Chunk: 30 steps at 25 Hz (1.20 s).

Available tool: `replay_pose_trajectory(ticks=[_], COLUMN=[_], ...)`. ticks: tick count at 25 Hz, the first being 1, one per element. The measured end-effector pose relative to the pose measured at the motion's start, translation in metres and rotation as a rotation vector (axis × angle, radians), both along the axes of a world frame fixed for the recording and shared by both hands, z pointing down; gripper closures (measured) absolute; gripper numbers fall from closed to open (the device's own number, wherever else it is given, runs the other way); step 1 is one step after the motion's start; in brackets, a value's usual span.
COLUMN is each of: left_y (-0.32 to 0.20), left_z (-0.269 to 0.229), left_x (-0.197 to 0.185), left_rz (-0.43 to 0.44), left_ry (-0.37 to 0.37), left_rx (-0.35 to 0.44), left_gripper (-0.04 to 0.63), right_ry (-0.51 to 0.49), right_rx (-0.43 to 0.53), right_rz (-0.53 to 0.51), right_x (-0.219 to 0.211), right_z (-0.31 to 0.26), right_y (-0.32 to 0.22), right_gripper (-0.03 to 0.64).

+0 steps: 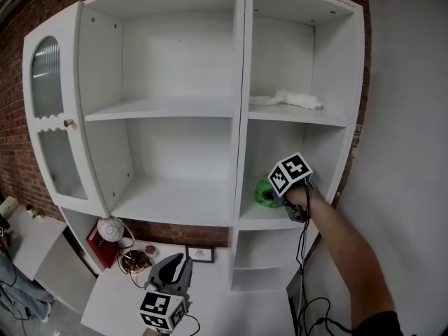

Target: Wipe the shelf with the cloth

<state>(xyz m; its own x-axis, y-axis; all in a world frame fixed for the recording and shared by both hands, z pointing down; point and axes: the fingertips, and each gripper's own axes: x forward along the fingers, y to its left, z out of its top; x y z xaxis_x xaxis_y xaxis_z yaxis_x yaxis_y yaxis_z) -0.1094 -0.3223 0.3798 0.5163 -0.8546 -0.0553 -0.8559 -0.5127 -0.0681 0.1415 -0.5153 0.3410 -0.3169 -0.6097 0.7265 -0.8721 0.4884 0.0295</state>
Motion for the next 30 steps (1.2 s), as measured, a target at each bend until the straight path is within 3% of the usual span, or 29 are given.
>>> replay_pose_trajectory(ticks=[15,21,30], left_y=[-0.021,-0.027,-0.031], left_z=[-0.005,-0.005,0.001], left_x=[0.027,0.038,0.04], left_rz=[0.13,0.188,0.22], left_ry=[0.002,-0.018,-0.029], left_rx=[0.017,0.021,0.002], left_gripper=[0.523,0.524,0.524], right_ry=[0.164,0.38,0.586], right_rx=[0.007,0.056,0.038], right_rz=[0.12,0.152,0.2], right_x=[0.05,0.062,0.084], right_z=[0.002,0.001,0.004], right_y=[0.017,0.023,0.03], right_gripper=[0.517,0.518,0.519])
